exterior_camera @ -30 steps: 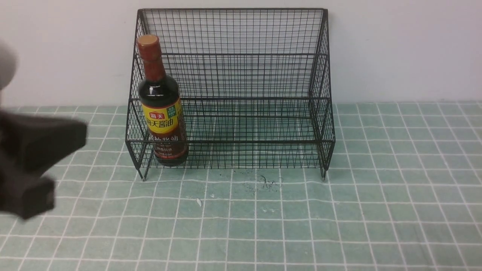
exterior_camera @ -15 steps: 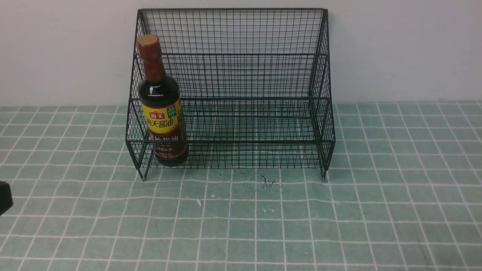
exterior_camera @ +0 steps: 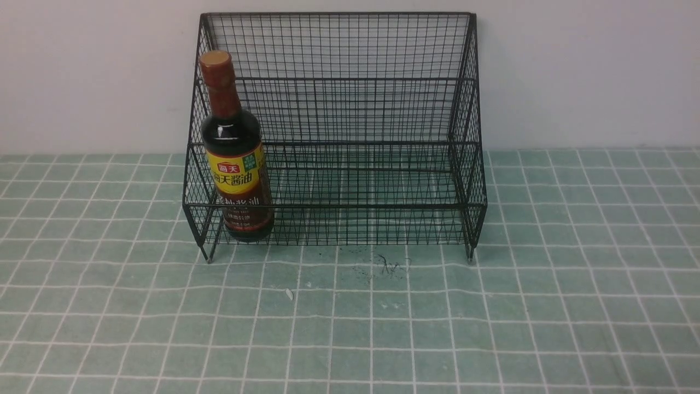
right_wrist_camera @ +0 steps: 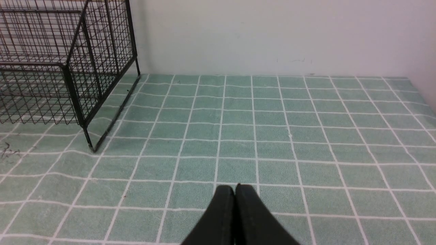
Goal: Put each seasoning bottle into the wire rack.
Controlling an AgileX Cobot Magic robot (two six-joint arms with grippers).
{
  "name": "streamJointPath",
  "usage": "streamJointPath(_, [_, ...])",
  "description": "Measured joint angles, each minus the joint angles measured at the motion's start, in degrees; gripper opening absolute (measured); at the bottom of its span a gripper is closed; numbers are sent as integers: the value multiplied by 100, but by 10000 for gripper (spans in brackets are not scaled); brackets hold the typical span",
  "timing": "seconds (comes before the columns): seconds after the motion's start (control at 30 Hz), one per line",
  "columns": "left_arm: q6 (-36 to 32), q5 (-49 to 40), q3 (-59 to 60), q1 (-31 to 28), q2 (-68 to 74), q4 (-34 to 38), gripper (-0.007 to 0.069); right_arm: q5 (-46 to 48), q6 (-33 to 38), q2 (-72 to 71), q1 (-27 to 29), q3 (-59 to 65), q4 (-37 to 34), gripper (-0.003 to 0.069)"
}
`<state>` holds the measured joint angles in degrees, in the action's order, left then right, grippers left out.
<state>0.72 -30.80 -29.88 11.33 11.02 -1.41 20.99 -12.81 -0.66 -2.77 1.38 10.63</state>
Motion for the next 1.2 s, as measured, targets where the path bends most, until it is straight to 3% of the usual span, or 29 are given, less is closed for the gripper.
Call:
streamJointPath(0.17, [-72,665,1654,-746,-948,73,-6,0,0,0,0,0,0,-15])
streamJointPath(0.37, [-120,862,2986,-963,-1165,78,-6,0,0,0,0,0,0,-15])
streamJointPath(1.2, [-152,866,3128,-963,-1165,78,-6,0,0,0,0,0,0,-15])
